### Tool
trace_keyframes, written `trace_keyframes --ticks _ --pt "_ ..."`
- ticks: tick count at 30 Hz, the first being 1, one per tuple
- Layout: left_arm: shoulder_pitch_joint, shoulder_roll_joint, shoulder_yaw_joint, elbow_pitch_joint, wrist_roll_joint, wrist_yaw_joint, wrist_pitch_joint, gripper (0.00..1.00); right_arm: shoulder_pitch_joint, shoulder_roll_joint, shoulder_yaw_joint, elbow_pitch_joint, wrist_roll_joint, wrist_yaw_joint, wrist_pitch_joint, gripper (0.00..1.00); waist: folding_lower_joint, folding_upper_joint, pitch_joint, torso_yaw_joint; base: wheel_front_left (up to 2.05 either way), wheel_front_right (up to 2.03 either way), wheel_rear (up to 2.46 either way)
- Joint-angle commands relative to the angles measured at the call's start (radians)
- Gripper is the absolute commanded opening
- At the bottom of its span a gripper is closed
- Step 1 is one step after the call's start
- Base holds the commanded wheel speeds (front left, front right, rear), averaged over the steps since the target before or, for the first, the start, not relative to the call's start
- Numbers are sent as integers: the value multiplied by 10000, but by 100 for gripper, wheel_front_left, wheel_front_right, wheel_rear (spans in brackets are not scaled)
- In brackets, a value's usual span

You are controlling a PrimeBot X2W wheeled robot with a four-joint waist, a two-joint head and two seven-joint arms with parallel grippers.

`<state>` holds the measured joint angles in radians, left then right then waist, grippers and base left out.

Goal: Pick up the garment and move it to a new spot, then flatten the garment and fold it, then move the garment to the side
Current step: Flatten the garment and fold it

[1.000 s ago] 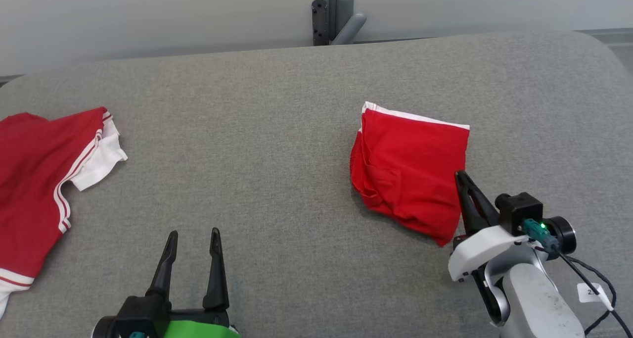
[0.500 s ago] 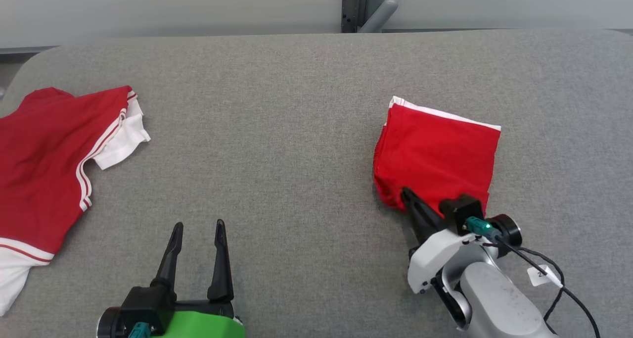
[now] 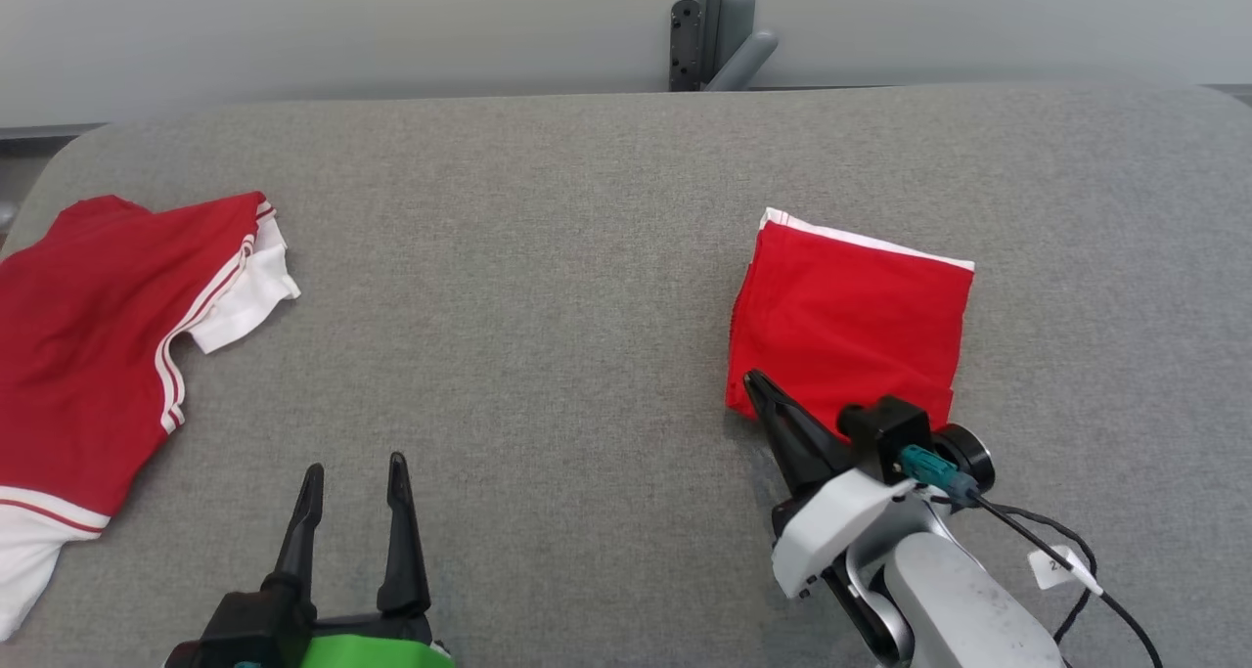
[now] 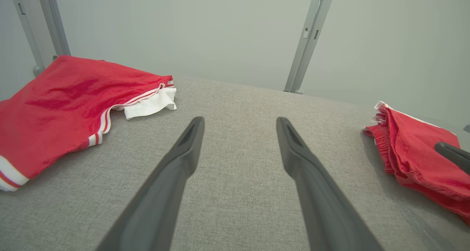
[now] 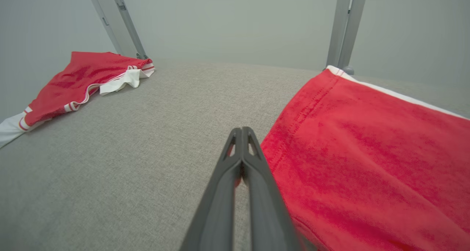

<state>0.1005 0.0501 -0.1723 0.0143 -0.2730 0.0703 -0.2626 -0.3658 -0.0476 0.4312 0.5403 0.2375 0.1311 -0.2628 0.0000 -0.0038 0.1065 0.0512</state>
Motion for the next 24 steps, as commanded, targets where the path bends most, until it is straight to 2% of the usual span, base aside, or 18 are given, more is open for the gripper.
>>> trace_keyframes --ticks 1,2,8,14,20,24 --pt "187 11 158 -47 53 30 -32 100 433 -56 -263 -347 -183 -8 -29 48 0 38 -228 -267 0 0 0" --pt "273 11 272 -84 113 50 -32 100 581 -50 -444 -624 -436 -8 -29 99 0 38 -280 -385 0 0 0" --pt "839 11 955 -165 241 57 -32 100 1773 -60 -1984 -2018 -1425 -8 -29 100 0 38 -776 -1032 0 0 0" --pt "1053 11 1127 -12 460 -136 -32 100 2772 -739 -3552 -2873 -1791 -8 -30 100 0 38 -1146 -1113 0 0 0" --pt "1155 12 1260 275 657 -461 -32 100 3398 -818 -4880 -2792 -1707 -9 -29 100 0 38 -1334 -964 0 0 0" --pt "1183 12 1252 475 842 -728 -32 100 3561 -717 -5212 -2651 -1811 -8 -29 100 0 38 -1347 -910 0 0 0"
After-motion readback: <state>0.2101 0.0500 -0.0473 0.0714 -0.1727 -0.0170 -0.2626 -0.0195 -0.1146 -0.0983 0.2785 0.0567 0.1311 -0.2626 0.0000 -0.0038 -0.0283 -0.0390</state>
